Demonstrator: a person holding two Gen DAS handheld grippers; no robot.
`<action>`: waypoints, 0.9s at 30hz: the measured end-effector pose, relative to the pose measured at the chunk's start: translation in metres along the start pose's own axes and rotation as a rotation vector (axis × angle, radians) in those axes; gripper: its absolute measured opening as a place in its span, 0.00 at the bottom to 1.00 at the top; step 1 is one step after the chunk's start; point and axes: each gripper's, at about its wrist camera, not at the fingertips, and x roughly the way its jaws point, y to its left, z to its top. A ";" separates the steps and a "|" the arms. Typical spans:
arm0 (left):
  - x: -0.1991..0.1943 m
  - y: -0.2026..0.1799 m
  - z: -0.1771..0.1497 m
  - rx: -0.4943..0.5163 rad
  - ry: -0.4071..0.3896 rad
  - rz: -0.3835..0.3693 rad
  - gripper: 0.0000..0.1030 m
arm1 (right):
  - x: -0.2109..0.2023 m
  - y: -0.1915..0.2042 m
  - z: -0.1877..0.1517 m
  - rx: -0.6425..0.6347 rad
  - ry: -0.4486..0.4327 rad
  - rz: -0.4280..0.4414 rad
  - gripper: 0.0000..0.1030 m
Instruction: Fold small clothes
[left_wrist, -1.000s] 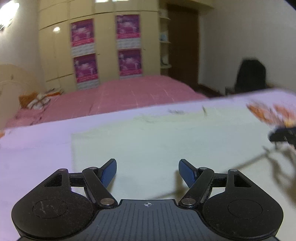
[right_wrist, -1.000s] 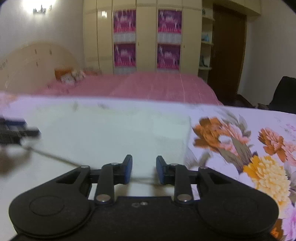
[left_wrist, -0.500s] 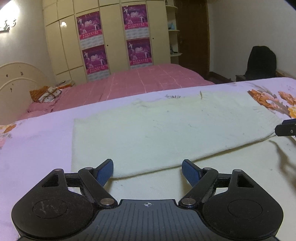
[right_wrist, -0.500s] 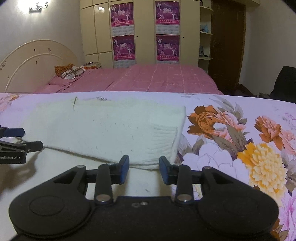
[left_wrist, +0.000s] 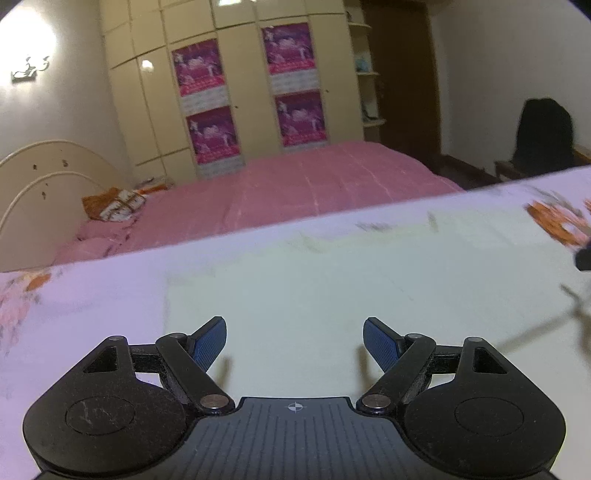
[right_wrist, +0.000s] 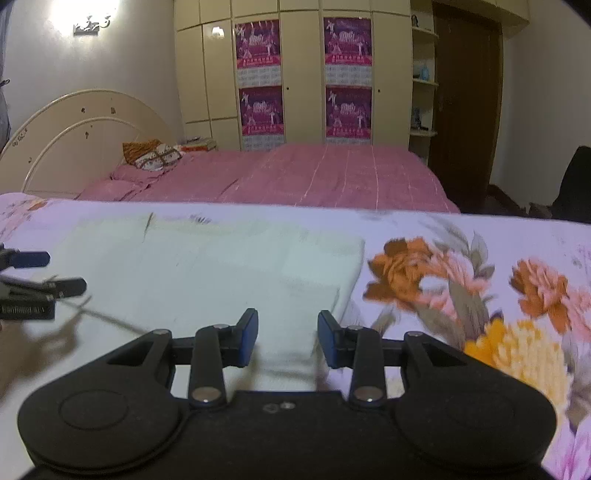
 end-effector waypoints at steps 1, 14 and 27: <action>0.009 0.006 0.003 -0.010 0.000 0.011 0.78 | 0.004 -0.002 0.002 0.002 -0.004 -0.003 0.34; 0.060 0.065 0.000 -0.178 0.104 0.025 0.89 | 0.054 -0.028 0.005 0.036 0.067 -0.030 0.40; -0.108 0.032 -0.098 -0.056 0.140 0.044 0.89 | -0.054 -0.052 -0.049 0.160 0.087 0.063 0.44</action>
